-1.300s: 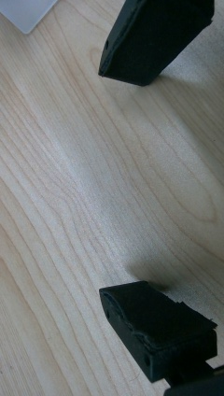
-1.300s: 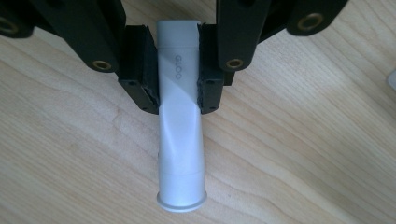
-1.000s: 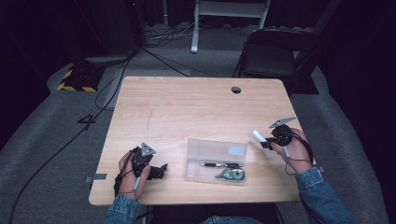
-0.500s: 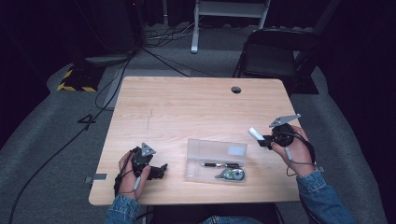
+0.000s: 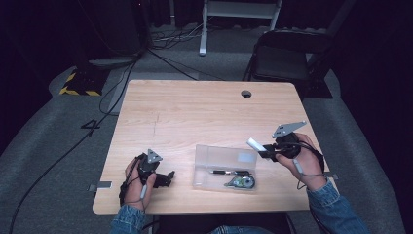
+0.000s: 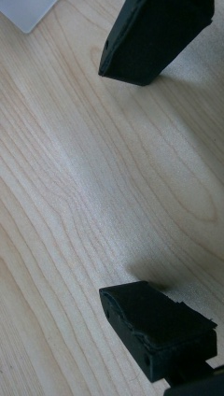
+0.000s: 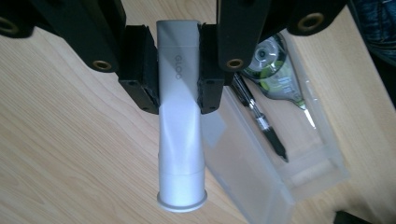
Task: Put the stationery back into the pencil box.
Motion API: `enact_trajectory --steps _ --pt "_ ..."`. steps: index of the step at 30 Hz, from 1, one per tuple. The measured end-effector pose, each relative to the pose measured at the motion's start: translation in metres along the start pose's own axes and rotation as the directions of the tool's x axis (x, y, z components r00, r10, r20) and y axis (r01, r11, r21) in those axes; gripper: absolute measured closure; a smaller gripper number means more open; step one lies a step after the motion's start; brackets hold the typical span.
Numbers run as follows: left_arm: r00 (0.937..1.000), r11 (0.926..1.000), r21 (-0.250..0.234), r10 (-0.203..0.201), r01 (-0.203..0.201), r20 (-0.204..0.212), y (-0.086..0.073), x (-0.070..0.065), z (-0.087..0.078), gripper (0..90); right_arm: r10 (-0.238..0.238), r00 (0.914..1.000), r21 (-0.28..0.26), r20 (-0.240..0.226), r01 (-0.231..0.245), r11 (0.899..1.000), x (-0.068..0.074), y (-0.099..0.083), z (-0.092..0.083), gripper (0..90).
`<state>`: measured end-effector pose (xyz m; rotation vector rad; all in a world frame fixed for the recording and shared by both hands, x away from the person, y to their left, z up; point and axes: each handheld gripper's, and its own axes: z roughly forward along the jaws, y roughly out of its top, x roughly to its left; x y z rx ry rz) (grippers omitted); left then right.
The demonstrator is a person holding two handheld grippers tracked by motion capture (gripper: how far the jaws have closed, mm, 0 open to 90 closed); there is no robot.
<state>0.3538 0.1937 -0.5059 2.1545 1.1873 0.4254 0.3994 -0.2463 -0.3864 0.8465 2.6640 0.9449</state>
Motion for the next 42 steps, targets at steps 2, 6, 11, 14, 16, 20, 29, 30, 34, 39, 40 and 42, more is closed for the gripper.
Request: enact_trajectory --steps 2,6,11,14,16,20,29,30,34,39,40,42 --pt "1.0 1.0 -0.001 0.0 0.0 0.0 0.0 0.0 0.0 0.2 -0.015 0.9998 -0.004 -0.014 0.014 1.0 0.004 0.003 0.0 71.2" --pt "1.0 1.0 0.0 0.0 0.0 0.001 0.0 0.0 0.0 0.2 -0.042 0.9984 -0.012 -0.038 0.042 0.999 0.012 0.01 0.0 71.2" --pt "1.0 1.0 -0.001 0.0 0.0 0.001 0.0 0.0 0.0 0.2 -0.073 0.9937 -0.016 -0.085 0.072 0.997 0.023 0.018 0.003 71.2" --pt "1.0 1.0 -0.001 -0.001 0.001 0.001 0.0 0.0 0.0 0.2 -0.094 0.9881 -0.013 -0.122 0.093 0.996 0.029 0.021 0.006 71.2" --pt "1.0 1.0 -0.001 -0.001 0.001 0.001 0.0 0.0 0.0 0.2 -0.114 0.9841 -0.006 -0.136 0.114 0.993 0.034 0.024 0.01 71.2" --pt "1.0 1.0 -0.001 -0.001 0.001 0.001 0.0 0.0 0.0 0.2 -0.137 0.9782 0.001 -0.156 0.139 0.99 0.04 0.027 0.014 71.2" --pt "1.0 1.0 -0.001 -0.003 0.003 0.0 0.0 0.0 0.0 0.2 -0.208 0.9527 0.009 -0.222 0.215 0.977 0.057 0.037 0.029 71.2" --pt "1.0 1.0 -0.001 -0.003 0.003 0.0 0.0 0.0 0.0 0.2 -0.208 0.9527 0.009 -0.222 0.215 0.977 0.057 0.037 0.029 71.2" --pt "1.0 1.0 0.0 -0.004 0.004 -0.002 0.0 -0.001 0.0 0.2 -0.235 0.9415 0.013 -0.241 0.245 0.969 0.061 0.038 0.035 71.2" --pt "1.0 1.0 0.0 -0.004 0.004 -0.002 0.0 -0.001 0.0 0.2 -0.254 0.9334 0.027 -0.253 0.269 0.963 0.066 0.039 0.041 71.2" --pt "1.0 1.0 -0.001 -0.004 0.004 -0.002 0.0 -0.001 0.0 0.2 -0.256 0.9319 0.029 -0.257 0.273 0.962 0.067 0.039 0.042 71.2" --pt "1.0 1.0 -0.001 -0.004 0.004 -0.002 0.0 -0.001 0.0 0.2 -0.266 0.9281 0.033 -0.26 0.284 0.958 0.068 0.04 0.044 71.2"
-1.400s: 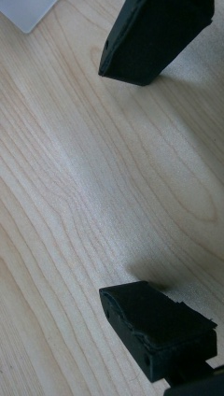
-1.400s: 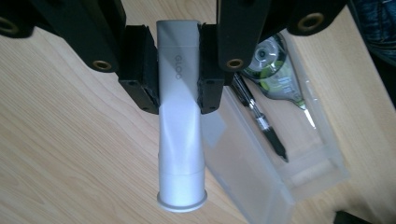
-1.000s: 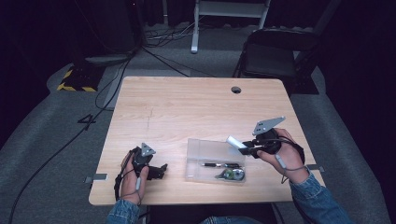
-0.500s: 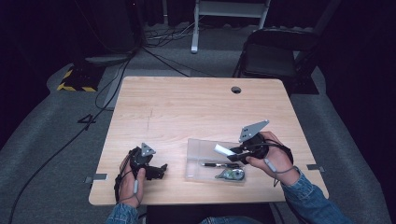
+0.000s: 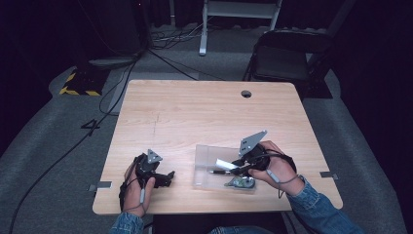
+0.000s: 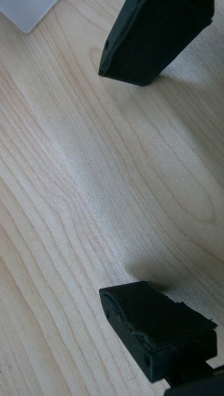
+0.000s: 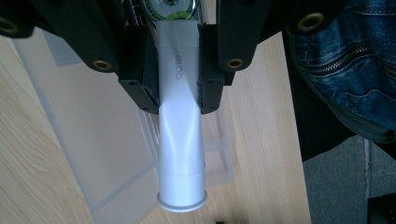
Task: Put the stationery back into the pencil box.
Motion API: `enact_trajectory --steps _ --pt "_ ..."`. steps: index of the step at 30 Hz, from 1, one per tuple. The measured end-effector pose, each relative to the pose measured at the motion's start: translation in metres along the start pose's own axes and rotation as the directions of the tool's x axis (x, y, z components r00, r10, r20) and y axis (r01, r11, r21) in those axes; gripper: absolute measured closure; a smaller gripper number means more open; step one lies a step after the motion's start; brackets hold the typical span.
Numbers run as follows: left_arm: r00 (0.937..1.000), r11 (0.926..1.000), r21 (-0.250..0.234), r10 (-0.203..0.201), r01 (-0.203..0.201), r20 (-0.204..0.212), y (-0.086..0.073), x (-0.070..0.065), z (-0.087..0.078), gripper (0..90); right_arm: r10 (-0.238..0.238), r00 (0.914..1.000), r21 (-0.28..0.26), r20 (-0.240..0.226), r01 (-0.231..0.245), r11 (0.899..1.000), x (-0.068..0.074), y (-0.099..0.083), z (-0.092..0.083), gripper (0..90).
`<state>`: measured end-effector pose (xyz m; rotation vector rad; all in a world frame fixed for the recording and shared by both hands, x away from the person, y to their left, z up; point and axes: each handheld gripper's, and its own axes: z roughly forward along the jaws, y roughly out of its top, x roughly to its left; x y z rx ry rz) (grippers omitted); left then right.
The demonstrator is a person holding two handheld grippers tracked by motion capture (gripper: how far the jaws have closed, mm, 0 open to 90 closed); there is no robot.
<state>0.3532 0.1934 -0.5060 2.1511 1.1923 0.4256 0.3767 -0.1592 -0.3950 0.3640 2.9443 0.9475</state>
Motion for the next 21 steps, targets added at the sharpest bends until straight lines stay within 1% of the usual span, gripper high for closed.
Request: enact_trajectory --steps 4,7,8,10,11,16,18,19,21 --pt "1.0 1.0 0.0 0.0 0.0 0.0 0.0 0.0 0.0 0.2 -0.019 0.9998 0.022 -0.01 0.02 1.0 0.002 0.002 0.007 71.2" --pt "1.0 1.0 0.0 0.001 -0.001 0.0 0.0 0.0 0.0 0.2 -0.025 0.9996 0.035 -0.012 0.025 0.999 0.003 0.003 0.009 71.2" --pt "1.0 1.0 0.0 0.0 0.0 0.0 0.0 0.0 0.0 0.2 -0.037 0.9991 0.047 -0.018 0.038 0.998 0.004 0.003 0.013 71.2" --pt "1.0 1.0 0.0 0.0 0.0 0.0 0.0 0.0 0.0 0.2 -0.04 0.999 0.051 -0.021 0.041 0.998 0.004 0.004 0.015 71.2" --pt "1.0 1.0 0.0 0.001 -0.001 0.0 0.0 0.0 0.0 0.2 -0.045 0.9988 0.058 -0.017 0.046 0.997 0.005 0.004 0.017 71.2" --pt "1.0 1.0 0.0 0.0 0.0 0.0 0.0 0.0 0.0 0.2 -0.059 0.9978 0.086 -0.03 0.061 0.994 0.004 0.005 0.026 71.2" --pt "1.0 1.0 0.0 0.0 0.0 0.0 0.0 0.0 0.0 0.1 -0.076 0.9961 0.102 -0.043 0.08 0.992 0.003 0.005 0.03 71.2" --pt "1.0 1.0 0.0 0.0 0.0 0.0 0.0 0.0 0.0 0.2 -0.073 0.9964 0.104 -0.043 0.077 0.992 0.003 0.005 0.032 71.2" --pt "1.0 1.0 0.0 0.0 0.0 0.0 0.0 0.0 0.0 0.1 -0.081 0.9959 0.118 -0.039 0.085 0.989 0.002 0.005 0.036 71.2"
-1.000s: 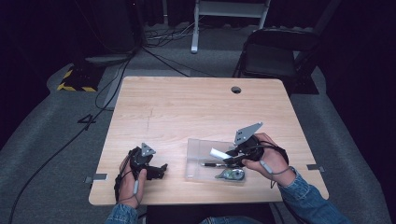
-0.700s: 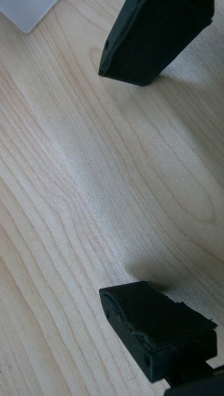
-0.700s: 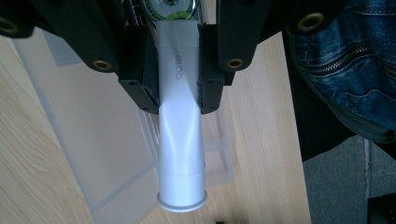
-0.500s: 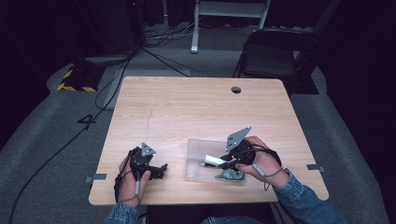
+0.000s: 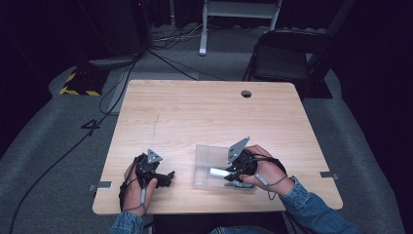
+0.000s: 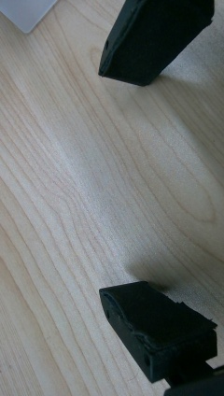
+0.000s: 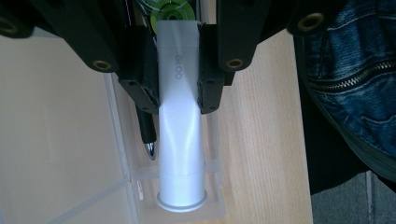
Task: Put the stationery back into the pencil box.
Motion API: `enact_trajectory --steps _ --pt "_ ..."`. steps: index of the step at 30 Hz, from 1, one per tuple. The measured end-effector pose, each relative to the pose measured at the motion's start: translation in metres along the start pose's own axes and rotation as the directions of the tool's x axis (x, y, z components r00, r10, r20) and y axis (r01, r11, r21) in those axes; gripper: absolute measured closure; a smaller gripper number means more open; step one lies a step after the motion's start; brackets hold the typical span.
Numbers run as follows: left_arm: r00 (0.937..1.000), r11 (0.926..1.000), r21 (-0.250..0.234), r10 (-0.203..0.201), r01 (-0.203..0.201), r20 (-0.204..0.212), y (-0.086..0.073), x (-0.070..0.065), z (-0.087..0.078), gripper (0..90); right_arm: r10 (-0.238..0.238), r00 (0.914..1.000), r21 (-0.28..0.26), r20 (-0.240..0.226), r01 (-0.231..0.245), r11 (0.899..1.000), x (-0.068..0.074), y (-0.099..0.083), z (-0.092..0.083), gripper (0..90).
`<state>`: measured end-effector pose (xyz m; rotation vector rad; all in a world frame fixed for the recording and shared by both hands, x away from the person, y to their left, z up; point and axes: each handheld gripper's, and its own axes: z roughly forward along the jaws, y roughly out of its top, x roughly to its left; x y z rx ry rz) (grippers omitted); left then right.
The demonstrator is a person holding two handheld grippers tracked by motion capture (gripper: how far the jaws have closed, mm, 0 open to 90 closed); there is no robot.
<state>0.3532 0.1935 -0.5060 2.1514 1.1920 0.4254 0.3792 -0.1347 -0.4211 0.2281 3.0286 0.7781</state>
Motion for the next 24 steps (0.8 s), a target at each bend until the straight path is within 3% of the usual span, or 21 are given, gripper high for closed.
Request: enact_trajectory --steps 6,20,24 --pt "1.0 1.0 0.0 0.0 0.0 -0.001 0.0 0.0 0.0 0.2 -0.04 0.999 0.041 -0.02 0.041 0.998 0.001 0.003 0.01 71.2" --pt "1.0 1.0 0.0 -0.001 0.001 -0.001 0.0 0.0 0.0 0.2 -0.069 0.9967 0.133 -0.043 0.074 0.988 0.001 0.006 0.026 71.2" --pt "1.0 1.0 0.0 0.0 0.0 -0.001 0.0 0.0 0.0 0.2 -0.072 0.9961 0.138 -0.051 0.079 0.987 0.001 0.007 0.028 71.1"
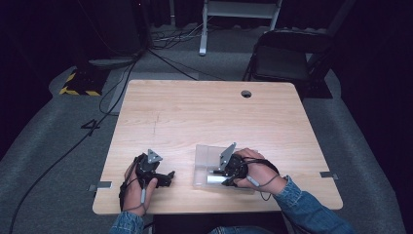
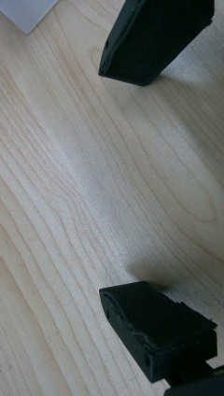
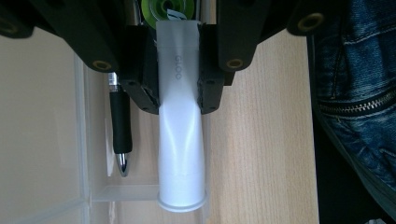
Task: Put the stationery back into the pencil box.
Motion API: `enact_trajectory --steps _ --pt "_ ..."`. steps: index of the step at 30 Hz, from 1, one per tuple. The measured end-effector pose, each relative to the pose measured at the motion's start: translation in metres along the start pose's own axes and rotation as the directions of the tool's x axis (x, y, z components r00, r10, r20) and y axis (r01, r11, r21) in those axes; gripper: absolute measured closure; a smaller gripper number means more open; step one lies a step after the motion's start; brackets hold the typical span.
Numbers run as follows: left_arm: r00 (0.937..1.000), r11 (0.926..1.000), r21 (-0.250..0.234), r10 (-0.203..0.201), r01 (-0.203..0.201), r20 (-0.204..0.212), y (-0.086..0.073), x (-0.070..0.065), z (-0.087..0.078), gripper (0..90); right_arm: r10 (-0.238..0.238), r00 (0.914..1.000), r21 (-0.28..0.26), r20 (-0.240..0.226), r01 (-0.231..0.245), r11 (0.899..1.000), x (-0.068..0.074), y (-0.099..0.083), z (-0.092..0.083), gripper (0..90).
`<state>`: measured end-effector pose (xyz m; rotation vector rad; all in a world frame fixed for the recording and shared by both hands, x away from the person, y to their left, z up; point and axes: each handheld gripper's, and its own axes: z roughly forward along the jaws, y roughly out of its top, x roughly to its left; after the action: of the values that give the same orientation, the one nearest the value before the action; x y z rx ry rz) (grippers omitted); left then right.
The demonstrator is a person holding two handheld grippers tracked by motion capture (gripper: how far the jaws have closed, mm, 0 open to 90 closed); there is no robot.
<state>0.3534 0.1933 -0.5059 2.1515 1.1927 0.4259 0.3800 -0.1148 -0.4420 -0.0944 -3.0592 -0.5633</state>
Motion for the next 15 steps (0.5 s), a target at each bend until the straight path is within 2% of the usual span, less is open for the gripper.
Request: enact_trajectory --steps 9,15 --pt "1.0 1.0 0.0 0.0 0.0 0.0 0.0 0.0 0.0 0.2 -0.005 0.9999 0.008 -0.016 0.005 1.0 -0.003 0.0024 0.0077 71.1" --pt "1.0 1.0 0.0 0.0 0.0 0.0 0.0 0.0 0.0 0.2 -0.006 1.0 0.004 -0.006 0.006 1.0 -0.0058 0.0011 0.0106 71.0"
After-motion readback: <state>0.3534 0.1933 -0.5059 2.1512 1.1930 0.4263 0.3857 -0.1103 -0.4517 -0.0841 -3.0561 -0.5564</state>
